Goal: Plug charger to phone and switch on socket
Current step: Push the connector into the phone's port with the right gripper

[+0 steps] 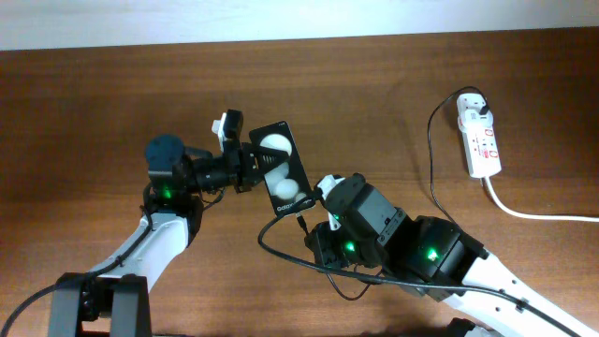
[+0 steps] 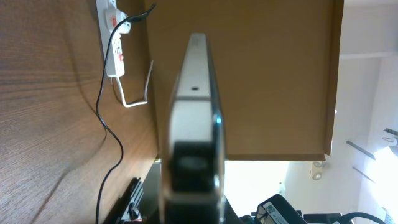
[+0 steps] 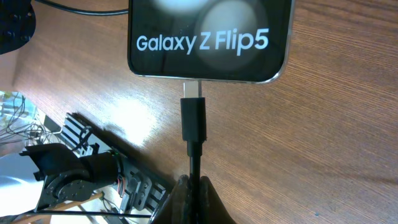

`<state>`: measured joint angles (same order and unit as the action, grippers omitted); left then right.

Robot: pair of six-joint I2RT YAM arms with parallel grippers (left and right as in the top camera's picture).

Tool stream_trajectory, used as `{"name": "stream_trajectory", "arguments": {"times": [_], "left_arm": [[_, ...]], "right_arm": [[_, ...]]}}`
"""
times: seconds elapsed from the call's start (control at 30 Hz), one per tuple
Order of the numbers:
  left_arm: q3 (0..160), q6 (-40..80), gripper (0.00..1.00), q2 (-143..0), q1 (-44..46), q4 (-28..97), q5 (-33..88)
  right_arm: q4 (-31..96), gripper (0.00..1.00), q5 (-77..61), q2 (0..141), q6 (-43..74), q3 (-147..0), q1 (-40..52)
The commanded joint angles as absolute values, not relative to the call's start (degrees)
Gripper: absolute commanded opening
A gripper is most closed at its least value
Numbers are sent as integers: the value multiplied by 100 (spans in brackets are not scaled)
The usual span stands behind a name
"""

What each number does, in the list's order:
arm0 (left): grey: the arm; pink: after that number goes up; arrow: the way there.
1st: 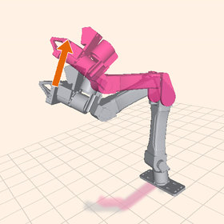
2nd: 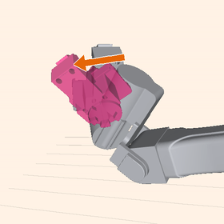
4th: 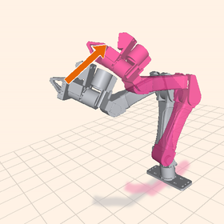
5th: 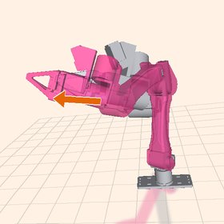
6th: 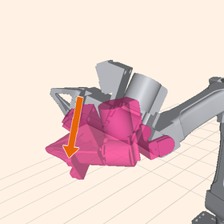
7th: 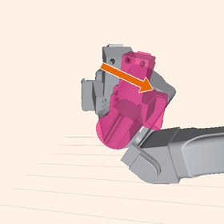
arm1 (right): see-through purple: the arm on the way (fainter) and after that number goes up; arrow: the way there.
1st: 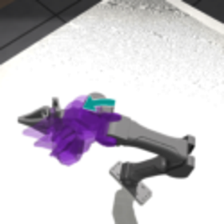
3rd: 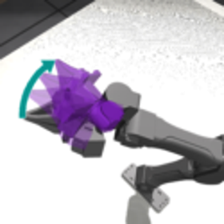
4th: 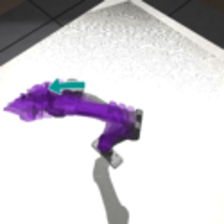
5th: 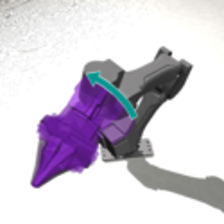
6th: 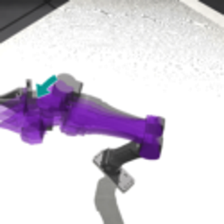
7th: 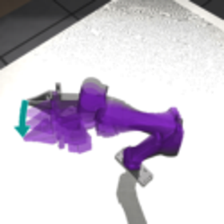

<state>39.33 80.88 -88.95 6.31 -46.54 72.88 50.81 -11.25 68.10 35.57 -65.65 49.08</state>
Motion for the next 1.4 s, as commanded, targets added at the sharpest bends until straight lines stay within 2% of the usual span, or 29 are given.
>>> {"name": "stream_trajectory", "arguments": {"times": [0.0,0.7,1.37], "left_arm": [[4001,8138,0,-8849,635,-4687,7426],[4001,8390,0,-8849,635,-4692,7485],[4001,7618,0,-8851,635,-4713,8121]], "right_arm": [[5011,4,-965,6825,3546,-6552,4947],[4941,4,-827,6825,3546,-6552,4943],[4340,5,-233,6928,3544,-6552,4945]]}}
